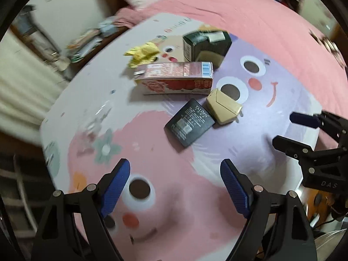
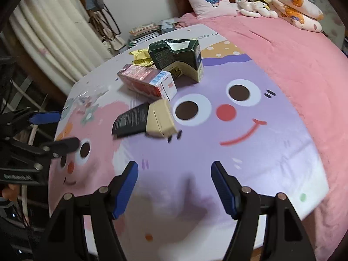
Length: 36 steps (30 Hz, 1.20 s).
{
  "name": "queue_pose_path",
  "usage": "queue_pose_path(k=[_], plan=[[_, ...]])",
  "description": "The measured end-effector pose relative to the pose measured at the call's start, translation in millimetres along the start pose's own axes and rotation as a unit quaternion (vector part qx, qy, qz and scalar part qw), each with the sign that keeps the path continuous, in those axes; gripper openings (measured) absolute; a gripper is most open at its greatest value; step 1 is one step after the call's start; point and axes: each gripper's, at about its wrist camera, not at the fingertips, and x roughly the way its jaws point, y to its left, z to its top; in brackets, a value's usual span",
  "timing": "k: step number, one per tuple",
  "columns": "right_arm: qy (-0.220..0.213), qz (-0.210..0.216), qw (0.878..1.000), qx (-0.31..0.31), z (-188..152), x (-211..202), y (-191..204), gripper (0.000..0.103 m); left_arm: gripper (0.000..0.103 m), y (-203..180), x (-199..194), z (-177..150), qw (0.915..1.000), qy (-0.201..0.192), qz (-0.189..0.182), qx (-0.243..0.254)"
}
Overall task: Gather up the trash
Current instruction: 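Raise both tools back over the bed toward the black card and beige box, then grasp the black TALOPN card with the left gripper while the right grasps the beige paper box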
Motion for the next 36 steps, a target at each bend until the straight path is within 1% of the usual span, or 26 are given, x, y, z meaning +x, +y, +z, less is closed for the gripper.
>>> queue_pose_path(k=[5,8,12,16,20,25,28,30,31,33,34,36], plan=[[0.003,-0.029,1.0,0.0,13,31,13,0.07,0.084,9,51,21,0.998,0.019,-0.038,0.046],[0.003,-0.035,0.999,0.004,17,43,16,0.07,0.084,12,77,28,0.9954,0.033,-0.057,0.07],[0.005,-0.044,0.999,0.006,17,53,18,0.07,0.084,13,101,32,0.9923,0.047,-0.065,0.094],[0.009,-0.051,0.999,0.004,16,61,19,0.07,0.084,15,115,35,0.9906,0.051,-0.078,0.1],[0.009,-0.058,0.998,0.0,16,65,19,0.07,0.084,19,124,42,0.9897,0.047,-0.097,0.095],[0.007,-0.066,0.998,-0.013,18,70,22,0.07,0.083,17,127,46,0.989,0.036,-0.1,0.103],[0.004,-0.073,0.997,-0.029,21,74,26,0.07,0.074,15,126,47,0.9885,0.023,-0.103,0.107],[0.001,-0.077,0.996,-0.041,22,76,29,0.07,0.059,14,124,47,0.988,0.015,-0.106,0.111],[0.0,-0.078,0.996,-0.046,23,77,30,0.07,0.055,14,124,48,0.9879,0.013,-0.106,0.112],[-0.001,-0.082,0.995,-0.056,25,80,34,0.07,0.045,11,121,47,0.988,0.012,-0.106,0.112],[-0.001,-0.083,0.995,-0.059,26,81,35,0.07,0.042,12,122,46,0.9883,0.011,-0.106,0.109],[-0.003,-0.083,0.994,-0.064,27,83,37,0.07,0.033,11,116,44,0.9892,0.01,-0.106,0.1]])
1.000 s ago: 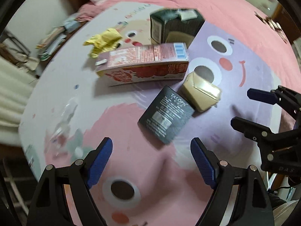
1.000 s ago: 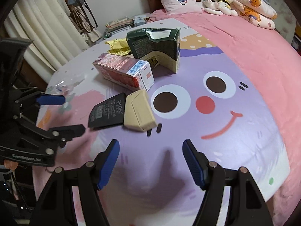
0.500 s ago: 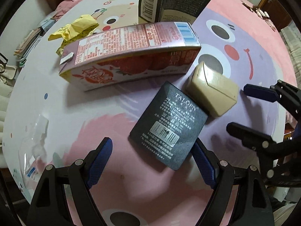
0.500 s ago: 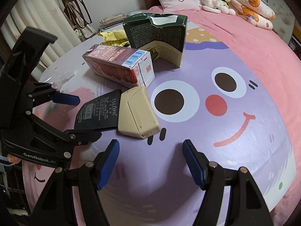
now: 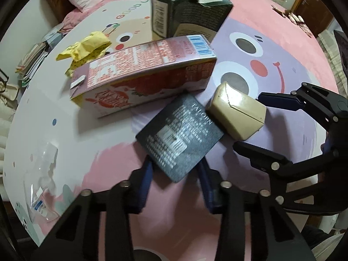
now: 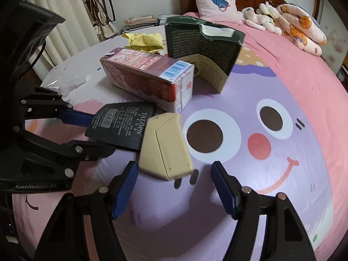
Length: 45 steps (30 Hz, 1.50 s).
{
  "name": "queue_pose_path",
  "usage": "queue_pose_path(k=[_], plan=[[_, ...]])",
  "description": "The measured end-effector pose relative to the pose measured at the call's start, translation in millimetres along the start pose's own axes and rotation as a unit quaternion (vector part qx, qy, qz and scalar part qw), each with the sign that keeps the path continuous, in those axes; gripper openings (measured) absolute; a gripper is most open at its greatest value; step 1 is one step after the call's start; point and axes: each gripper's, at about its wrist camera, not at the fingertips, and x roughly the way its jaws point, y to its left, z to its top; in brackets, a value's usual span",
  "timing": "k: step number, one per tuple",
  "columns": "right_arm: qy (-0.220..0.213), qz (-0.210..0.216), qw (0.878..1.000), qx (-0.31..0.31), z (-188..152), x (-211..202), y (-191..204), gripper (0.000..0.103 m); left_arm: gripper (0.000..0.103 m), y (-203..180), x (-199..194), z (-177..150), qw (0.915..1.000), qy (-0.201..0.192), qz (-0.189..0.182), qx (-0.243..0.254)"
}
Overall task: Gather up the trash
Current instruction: 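Grasp the black TALOPN card with the left gripper while the right grasps the beige paper box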
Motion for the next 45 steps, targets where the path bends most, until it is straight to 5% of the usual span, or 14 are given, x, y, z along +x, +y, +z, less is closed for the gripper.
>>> queue_pose_path(k=[3,8,11,14,20,30,36,45], plan=[[-0.004,0.001,1.0,-0.008,2,1,4,0.07,0.025,12,-7,-7,0.9998,0.0,-0.007,-0.02],[-0.014,-0.016,0.999,-0.029,3,5,12,0.07,0.025,22,-13,-18,0.9986,0.001,-0.014,-0.051],[-0.023,-0.02,0.999,-0.027,3,3,12,0.049,0.025,29,-16,-24,0.9978,0.003,-0.02,-0.064],[-0.021,-0.003,1.0,-0.012,5,2,6,0.048,0.025,38,-19,-29,0.9958,0.007,-0.036,-0.084],[-0.021,0.015,1.0,0.014,3,-2,-1,0.048,0.047,47,-31,-36,0.9946,0.001,-0.037,-0.097],[-0.024,0.028,0.999,0.028,2,-6,-7,0.048,0.088,25,-40,-7,0.9992,-0.034,-0.003,0.018],[-0.027,0.032,0.998,0.038,4,-4,-15,0.048,0.089,8,-24,12,0.9923,-0.024,0.01,0.121],[-0.03,0.039,0.997,0.051,4,-1,-23,0.048,0.09,-6,-2,25,0.981,0.004,-0.001,0.194]])
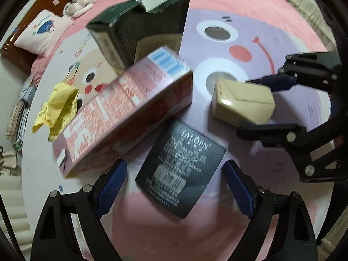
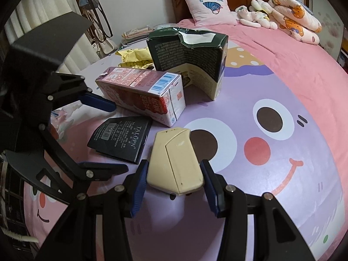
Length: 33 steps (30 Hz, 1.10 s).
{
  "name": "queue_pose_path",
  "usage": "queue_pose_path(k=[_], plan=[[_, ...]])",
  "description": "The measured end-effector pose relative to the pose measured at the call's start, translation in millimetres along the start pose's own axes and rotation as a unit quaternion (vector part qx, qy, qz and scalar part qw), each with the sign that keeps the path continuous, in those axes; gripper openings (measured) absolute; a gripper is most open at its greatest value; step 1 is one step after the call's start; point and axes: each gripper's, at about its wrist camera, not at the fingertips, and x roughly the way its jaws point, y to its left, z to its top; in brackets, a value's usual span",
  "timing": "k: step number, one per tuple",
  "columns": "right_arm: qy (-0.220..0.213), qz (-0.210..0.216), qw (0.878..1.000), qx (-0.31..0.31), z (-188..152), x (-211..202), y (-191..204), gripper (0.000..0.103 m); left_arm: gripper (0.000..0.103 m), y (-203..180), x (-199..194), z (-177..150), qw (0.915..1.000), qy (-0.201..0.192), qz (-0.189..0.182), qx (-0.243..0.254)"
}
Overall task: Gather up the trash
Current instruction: 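Grasp the black TALOPN card with the left gripper while the right grasps the beige paper box, then carry black card and beige box over the bin and open both grippers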
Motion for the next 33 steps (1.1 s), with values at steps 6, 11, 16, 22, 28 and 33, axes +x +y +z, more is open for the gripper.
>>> queue_pose_path(k=[6,11,16,22,28,33], plan=[[-0.002,0.001,1.0,0.008,-4,-3,-2,0.048,0.069,14,5,9,0.9989,-0.002,-0.042,-0.021],[-0.001,0.006,1.0,0.013,-10,-6,0,0.048,0.046,9,0,8,0.9992,-0.006,-0.027,-0.028],[-0.001,0.015,1.0,0.007,-15,-15,4,0.048,0.044,-7,-18,-4,0.9964,-0.012,-0.028,-0.08],[-0.005,0.029,1.0,-0.005,-22,-35,3,0.048,0.044,-13,-42,-23,0.9878,-0.021,-0.028,-0.152],[-0.003,0.051,0.998,-0.031,-37,-65,-2,0.048,0.044,-46,-74,-42,0.975,-0.041,-0.022,-0.217],[0.001,0.081,0.994,-0.076,-63,-101,-11,0.048,0.044,-104,-97,-50,0.9599,-0.06,-0.01,-0.274]])
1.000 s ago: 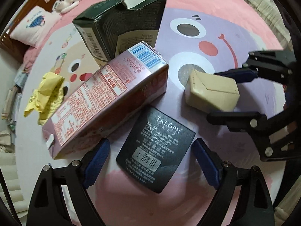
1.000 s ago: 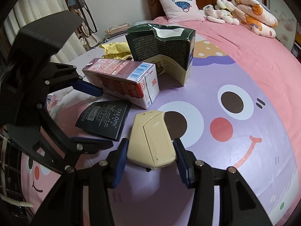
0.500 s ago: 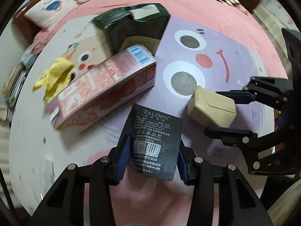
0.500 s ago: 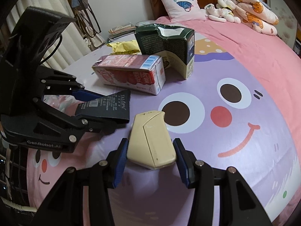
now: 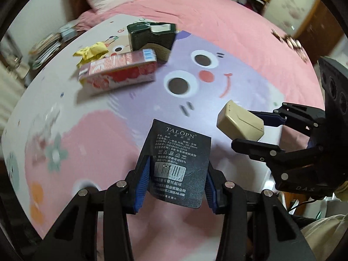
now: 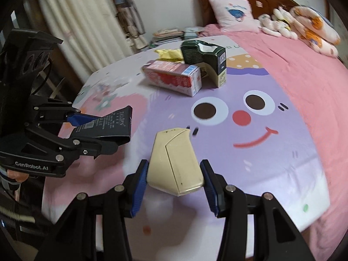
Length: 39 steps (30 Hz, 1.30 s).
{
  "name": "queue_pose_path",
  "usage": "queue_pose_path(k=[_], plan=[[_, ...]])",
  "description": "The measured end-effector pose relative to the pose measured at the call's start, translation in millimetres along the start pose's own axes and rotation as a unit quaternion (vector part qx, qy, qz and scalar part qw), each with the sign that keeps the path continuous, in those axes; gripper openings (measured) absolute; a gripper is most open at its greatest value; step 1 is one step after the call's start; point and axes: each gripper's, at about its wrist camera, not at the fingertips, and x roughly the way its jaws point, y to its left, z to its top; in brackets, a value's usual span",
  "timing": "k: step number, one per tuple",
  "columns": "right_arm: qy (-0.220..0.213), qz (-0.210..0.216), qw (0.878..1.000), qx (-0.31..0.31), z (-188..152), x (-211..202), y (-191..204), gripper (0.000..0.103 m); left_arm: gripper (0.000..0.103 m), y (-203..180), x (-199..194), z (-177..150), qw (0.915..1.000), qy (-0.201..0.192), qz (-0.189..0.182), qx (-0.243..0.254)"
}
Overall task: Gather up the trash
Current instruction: 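Carry black card and beige box over the bin and open both grippers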
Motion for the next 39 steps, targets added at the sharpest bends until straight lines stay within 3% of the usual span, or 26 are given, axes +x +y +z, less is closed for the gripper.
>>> queue_pose_path(k=[9,16,25,32,37,39], plan=[[0.023,0.056,0.994,-0.086,-68,-69,-19,0.048,0.044,-114,-25,-70,0.9942,-0.035,0.015,-0.1],[0.078,0.076,0.989,-0.1,-136,-85,-45,0.048,0.044,-179,-1,-120,0.9869,-0.01,0.007,-0.161],[0.158,0.072,0.984,-0.045,-216,-20,-72,0.048,0.044,-200,79,-177,0.9739,0.044,0.016,-0.222],[0.179,0.05,0.982,-0.024,-263,59,-84,0.048,0.047,-192,163,-203,0.9673,0.059,0.014,-0.246],[0.177,0.04,0.983,-0.027,-281,99,-86,0.049,0.059,-185,204,-219,0.9663,0.062,0.026,-0.249],[0.178,0.031,0.983,-0.032,-288,113,-86,0.049,0.073,-181,217,-226,0.9652,0.068,0.034,-0.25]])
